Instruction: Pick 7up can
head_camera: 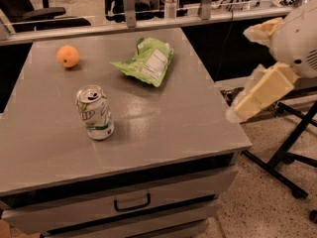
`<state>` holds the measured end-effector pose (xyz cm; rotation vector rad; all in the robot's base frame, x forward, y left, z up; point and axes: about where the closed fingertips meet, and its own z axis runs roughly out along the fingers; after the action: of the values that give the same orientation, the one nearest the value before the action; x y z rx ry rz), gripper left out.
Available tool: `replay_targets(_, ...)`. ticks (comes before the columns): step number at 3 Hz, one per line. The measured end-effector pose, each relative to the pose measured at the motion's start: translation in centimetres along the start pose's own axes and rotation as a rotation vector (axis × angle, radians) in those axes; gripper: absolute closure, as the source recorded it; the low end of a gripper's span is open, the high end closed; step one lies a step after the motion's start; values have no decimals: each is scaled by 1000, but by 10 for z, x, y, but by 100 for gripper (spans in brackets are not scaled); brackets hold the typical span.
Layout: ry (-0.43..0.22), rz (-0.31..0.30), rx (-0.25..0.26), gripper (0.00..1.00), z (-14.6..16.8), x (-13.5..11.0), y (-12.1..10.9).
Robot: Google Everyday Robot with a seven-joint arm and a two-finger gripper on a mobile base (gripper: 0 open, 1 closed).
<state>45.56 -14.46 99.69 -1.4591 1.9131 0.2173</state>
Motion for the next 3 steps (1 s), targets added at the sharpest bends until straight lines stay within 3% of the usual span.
replay_targets(1,-105,24,17,0,4,-26,-1)
replay_targets(2,-101,22,16,0,4,-26,0)
replay_targets(3,-133,64,26,0,21,-27,6)
